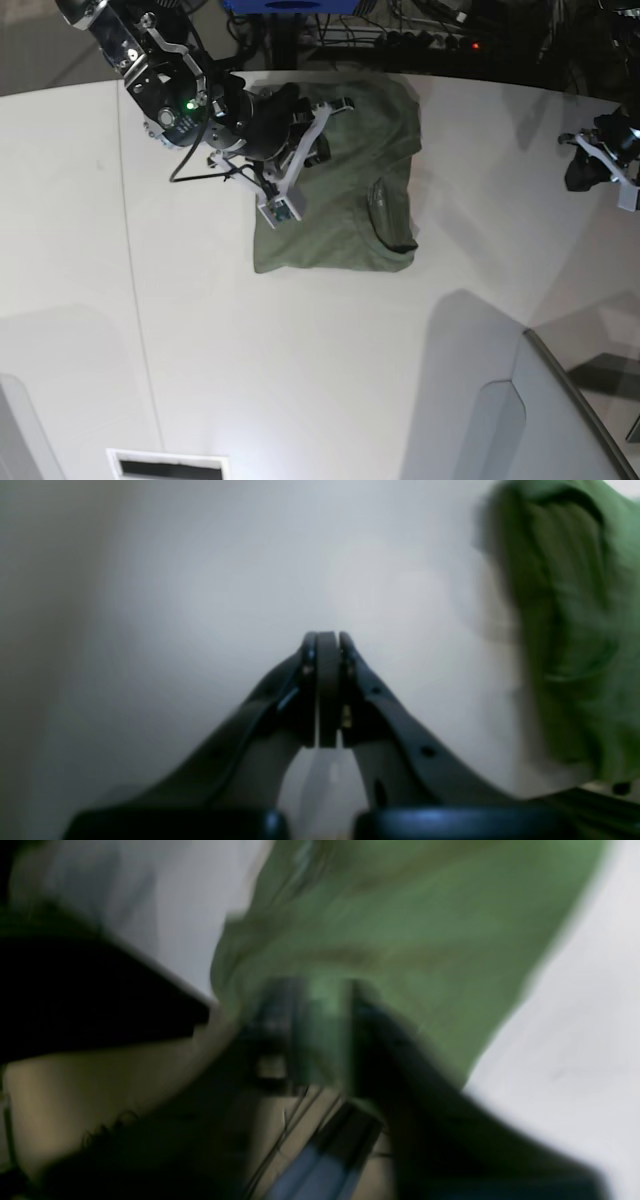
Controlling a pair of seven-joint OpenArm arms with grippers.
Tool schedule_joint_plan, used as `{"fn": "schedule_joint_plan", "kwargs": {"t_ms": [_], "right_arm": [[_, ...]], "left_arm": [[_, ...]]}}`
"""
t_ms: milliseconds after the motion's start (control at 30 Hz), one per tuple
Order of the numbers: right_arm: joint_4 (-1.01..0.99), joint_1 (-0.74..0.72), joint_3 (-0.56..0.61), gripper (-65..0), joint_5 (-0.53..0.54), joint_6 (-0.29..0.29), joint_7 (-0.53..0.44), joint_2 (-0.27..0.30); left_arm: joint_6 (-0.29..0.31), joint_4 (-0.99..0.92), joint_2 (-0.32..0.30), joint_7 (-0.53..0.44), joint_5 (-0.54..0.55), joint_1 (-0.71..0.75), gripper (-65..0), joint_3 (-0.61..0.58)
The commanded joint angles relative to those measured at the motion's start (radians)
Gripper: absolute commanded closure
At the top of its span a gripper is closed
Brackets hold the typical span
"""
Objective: Layout the t-shirt on the table in an organized manner, then fold the t-shirt properly
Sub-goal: 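Lay the lifted end flat and smooth it with the right gripper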
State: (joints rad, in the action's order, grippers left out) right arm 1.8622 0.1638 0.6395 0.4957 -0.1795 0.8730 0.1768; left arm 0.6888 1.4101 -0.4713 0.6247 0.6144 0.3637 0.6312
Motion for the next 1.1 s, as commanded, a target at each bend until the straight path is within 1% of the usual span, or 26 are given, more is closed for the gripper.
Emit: {"fn": "schedule_joint_plan", "kwargs": {"t_ms": [0,67,133,167,267,333,400,433,500,533,600,667,833,900,967,1067], "right_arm": [[-0.008,-0.011,0.029,0.0,-0.002,-0.004,-0.011,0.003],[-0.049,-0.031,0.092,-2.1,-0.001,-0.004,-0.013,0.002],[-0.103,-0.06,0.15,0.0,0.001,-0.004,-0.019,-0.004],[-0.126,-0.076,0.165,0.0,0.001,-0.004,-0.019,-0.02],[-0.189,-0.106,0.168,0.0,0.001,-0.004,-0.015,-0.061],[-0.198,-0.117,0.176,0.0,0.001,-0.004,-0.01,-0.069],[-0.198,-0.116,0.176,0.0,0.001,-0.005,-0.008,-0.069],[-0.198,-0.114,0.179,0.0,0.001,-0.007,0.012,-0.067],[-0.198,-0.094,0.178,0.0,-0.001,-0.007,0.061,-0.067],[-0.19,-0.089,0.171,0.0,-0.001,-0.007,0.068,-0.067],[-0.164,-0.089,0.174,0.0,-0.001,-0.007,0.073,-0.059],[-0.143,-0.086,0.178,0.0,-0.001,-0.007,0.091,-0.052],[-0.046,-0.069,0.167,0.0,-0.001,-0.01,0.177,-0.046],[-0.013,-0.045,0.127,0.0,-0.002,-0.01,0.199,-0.044],[0.001,-0.016,0.073,0.0,-0.002,-0.01,0.2,-0.046],[0.0,0.0,0.05,0.0,-0.002,-0.01,0.197,-0.049]], "left_arm": [[0.009,0.019,-0.043,-0.016,0.017,0.019,0.0,0.023],[0.009,0.019,-0.076,-0.021,0.017,0.047,0.0,0.036],[0.009,0.019,-0.094,-0.022,0.017,0.067,0.0,0.037],[0.009,0.019,-0.096,-0.022,0.017,0.071,0.0,0.039],[0.009,0.019,-0.1,-0.024,0.015,0.088,0.0,0.039],[0.009,0.019,-0.1,-0.024,0.011,0.088,0.0,0.039],[0.009,0.019,-0.097,-0.024,-0.04,0.085,0.0,0.039],[0.009,0.019,-0.093,-0.024,-0.083,0.079,0.0,0.039],[0.009,0.019,-0.086,-0.024,-0.167,0.076,0.0,0.039],[0.009,0.019,-0.079,-0.026,-0.198,0.068,0.0,0.039],[0.009,0.021,-0.063,-0.026,-0.239,0.042,0.0,0.039],[0.009,0.021,-0.063,-0.026,-0.268,0.034,0.0,0.039],[0.009,0.019,-0.071,-0.026,-0.282,0.028,0.0,0.039],[0.009,0.019,-0.073,-0.026,-0.282,0.027,0.0,0.039],[0.009,0.019,-0.079,-0.026,-0.282,0.011,0.0,0.039],[0.009,0.013,-0.083,-0.026,-0.282,-0.004,0.0,0.039]]}}
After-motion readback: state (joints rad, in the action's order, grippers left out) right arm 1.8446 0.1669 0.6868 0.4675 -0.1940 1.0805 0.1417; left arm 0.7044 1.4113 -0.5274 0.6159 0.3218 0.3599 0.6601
